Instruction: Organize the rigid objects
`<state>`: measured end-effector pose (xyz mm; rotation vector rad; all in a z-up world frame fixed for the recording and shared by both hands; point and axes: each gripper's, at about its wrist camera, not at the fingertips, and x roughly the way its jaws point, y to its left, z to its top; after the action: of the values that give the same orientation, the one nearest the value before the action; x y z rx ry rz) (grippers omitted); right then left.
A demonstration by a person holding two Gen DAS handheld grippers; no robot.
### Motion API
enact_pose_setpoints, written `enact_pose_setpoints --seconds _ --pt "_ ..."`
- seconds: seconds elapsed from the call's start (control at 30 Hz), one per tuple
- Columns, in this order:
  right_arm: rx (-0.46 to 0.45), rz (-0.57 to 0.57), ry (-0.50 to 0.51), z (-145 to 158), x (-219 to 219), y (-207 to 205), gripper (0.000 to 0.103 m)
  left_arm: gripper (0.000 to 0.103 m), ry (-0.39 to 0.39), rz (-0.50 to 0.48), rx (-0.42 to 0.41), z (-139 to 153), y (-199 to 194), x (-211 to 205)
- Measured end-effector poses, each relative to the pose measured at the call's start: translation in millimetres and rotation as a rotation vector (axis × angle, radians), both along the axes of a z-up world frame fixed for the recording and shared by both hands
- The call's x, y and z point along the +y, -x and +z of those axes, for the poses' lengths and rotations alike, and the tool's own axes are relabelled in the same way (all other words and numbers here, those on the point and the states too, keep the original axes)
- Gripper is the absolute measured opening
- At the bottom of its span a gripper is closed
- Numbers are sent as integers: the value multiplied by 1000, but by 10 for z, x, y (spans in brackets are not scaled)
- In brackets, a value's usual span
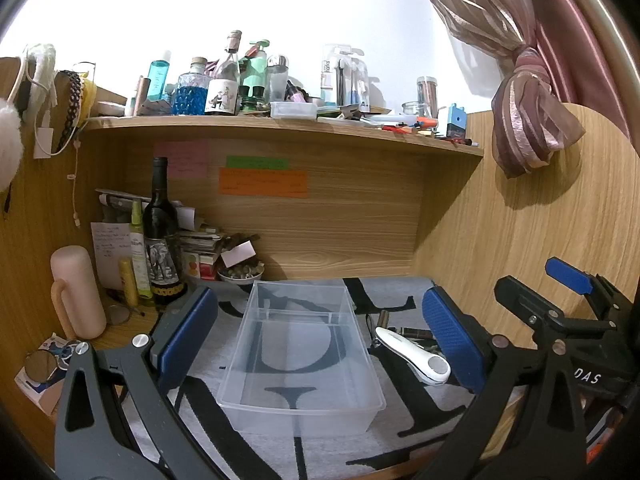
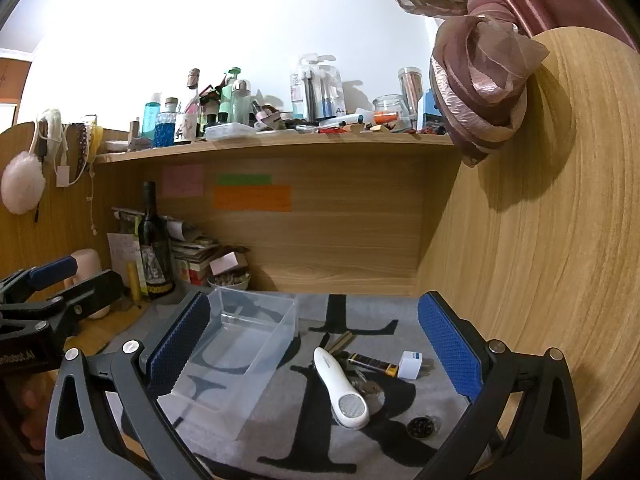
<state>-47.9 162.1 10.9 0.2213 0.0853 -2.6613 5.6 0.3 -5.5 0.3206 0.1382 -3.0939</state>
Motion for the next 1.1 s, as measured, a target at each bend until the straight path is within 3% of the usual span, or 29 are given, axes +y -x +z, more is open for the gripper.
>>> enact_pose_setpoints --seconds 0.9,0.93,1.1 --pt "-14 0 0 4 -42 75 103 103 -7 1 -6 -30 77 -29" --pt "-16 0 0 -9 -37 92 103 103 -5 94 -14 -37 98 -38" --pt "-48 -10 -8 -82 -20 236 103 103 -23 98 -69 -100 235 -193"
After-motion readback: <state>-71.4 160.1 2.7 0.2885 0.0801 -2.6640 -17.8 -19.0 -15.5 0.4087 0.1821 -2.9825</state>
